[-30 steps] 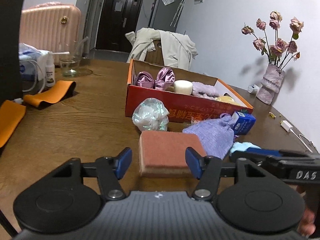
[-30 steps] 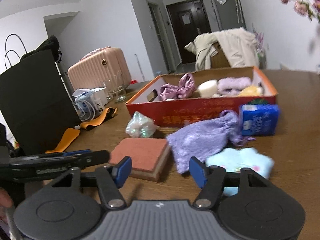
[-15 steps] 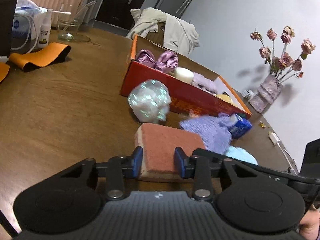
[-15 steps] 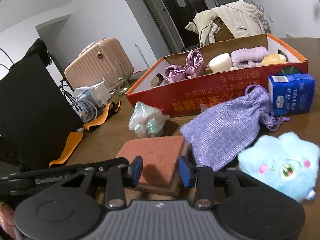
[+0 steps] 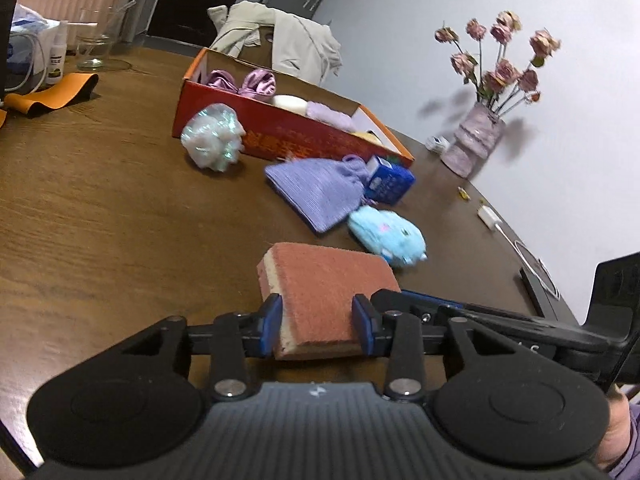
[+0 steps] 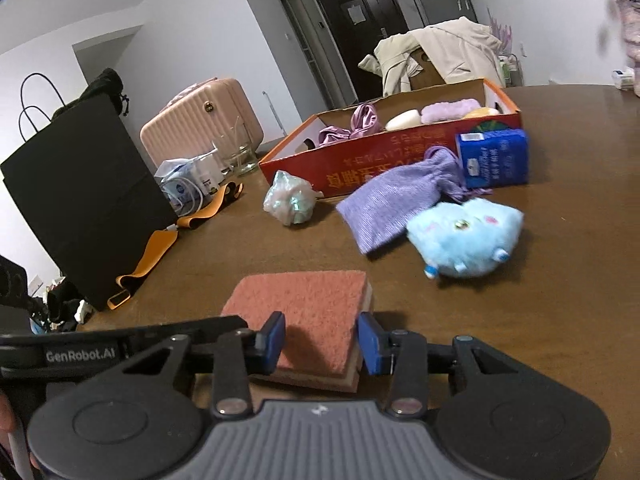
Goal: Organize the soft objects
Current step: 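Carry the sponge block into the box with both tools and open them, then move both tools back to the purple drawstring pouch, then close both tools together on the purple drawstring pouch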
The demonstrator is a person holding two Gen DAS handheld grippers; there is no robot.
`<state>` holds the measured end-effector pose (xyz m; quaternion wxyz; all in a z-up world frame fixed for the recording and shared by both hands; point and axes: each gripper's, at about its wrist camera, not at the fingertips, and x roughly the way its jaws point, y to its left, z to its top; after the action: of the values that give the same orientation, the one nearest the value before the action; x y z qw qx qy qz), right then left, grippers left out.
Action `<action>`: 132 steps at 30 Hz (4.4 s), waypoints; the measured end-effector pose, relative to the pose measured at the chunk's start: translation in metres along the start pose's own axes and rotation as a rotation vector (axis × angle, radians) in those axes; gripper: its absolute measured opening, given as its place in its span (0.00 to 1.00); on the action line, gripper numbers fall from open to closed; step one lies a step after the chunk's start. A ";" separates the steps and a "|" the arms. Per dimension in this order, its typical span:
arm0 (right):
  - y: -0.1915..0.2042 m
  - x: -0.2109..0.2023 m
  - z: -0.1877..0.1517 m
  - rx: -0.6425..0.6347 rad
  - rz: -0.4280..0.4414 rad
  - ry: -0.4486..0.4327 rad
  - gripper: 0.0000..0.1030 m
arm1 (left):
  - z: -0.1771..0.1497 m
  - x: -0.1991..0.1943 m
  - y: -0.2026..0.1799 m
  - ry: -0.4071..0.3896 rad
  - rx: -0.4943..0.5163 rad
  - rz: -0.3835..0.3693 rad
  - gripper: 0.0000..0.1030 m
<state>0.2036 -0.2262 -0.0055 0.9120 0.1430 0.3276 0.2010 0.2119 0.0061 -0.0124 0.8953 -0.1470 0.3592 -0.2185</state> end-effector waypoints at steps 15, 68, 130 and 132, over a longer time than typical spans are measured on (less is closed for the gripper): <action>-0.012 0.005 -0.001 0.054 0.018 -0.004 0.41 | 0.005 0.012 0.005 0.012 -0.033 0.003 0.35; -0.031 0.050 0.222 -0.127 -0.010 -0.095 0.46 | 0.207 0.033 0.006 -0.159 0.226 0.268 0.58; -0.094 0.115 0.112 0.134 -0.070 -0.073 0.13 | 0.075 0.135 -0.009 -0.001 0.104 0.082 0.15; -0.091 0.111 0.112 0.128 -0.056 -0.080 0.12 | 0.076 0.128 -0.011 -0.016 0.112 0.082 0.11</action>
<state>0.3801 -0.2699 -0.0173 0.9186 0.1997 0.3069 0.1483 0.3450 -0.0588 -0.0292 0.9133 -0.0835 0.3448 -0.2001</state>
